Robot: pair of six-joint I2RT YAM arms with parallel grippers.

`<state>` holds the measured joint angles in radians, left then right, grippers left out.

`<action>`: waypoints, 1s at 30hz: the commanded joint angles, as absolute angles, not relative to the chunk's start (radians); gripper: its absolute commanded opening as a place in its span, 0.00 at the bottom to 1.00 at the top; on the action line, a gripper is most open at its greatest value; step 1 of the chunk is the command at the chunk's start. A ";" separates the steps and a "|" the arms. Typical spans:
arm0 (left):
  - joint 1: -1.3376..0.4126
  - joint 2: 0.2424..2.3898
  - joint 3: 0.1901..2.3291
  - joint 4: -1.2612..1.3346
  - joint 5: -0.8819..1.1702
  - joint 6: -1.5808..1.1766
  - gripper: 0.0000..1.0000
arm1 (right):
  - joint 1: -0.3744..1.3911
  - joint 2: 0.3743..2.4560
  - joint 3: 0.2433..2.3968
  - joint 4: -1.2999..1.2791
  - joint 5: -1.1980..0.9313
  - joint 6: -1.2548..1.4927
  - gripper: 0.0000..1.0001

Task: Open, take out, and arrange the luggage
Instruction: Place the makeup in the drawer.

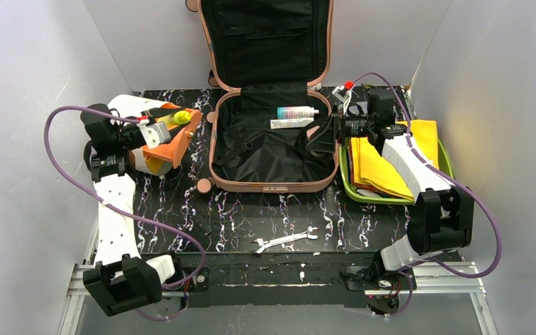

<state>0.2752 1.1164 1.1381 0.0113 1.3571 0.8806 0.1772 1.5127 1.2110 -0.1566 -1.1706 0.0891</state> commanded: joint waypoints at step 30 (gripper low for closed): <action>0.385 1.393 1.207 -0.204 1.426 1.333 0.00 | 0.140 1.532 1.171 -0.125 -1.110 0.064 0.98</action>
